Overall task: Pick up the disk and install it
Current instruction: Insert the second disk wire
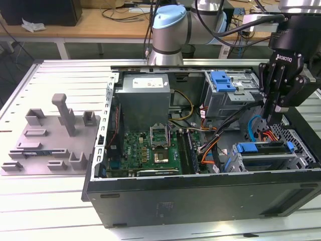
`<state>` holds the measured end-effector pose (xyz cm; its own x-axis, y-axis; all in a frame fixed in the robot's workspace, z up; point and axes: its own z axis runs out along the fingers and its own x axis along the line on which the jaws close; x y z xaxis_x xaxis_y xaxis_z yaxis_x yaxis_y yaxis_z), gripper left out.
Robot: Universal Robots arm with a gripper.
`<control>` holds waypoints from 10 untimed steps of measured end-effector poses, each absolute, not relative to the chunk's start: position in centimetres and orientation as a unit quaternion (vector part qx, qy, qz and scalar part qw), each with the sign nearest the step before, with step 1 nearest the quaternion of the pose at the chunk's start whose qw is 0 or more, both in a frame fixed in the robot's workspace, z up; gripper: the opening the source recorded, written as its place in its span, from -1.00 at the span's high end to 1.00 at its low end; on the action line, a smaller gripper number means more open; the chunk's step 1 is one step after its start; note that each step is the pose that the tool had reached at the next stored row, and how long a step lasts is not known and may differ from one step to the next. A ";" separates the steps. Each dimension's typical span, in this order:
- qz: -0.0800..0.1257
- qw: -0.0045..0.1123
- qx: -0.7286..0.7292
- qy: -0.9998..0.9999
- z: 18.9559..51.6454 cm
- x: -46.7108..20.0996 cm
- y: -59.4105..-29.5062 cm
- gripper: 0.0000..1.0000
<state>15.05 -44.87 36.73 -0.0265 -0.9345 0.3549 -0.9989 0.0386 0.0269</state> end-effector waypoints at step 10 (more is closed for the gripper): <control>0.116 0.138 0.681 -0.710 36.7 15.0 -44.9 0.55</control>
<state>14.99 -44.87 36.72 -0.0351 -0.9343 0.3547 -0.9987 0.0463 0.0234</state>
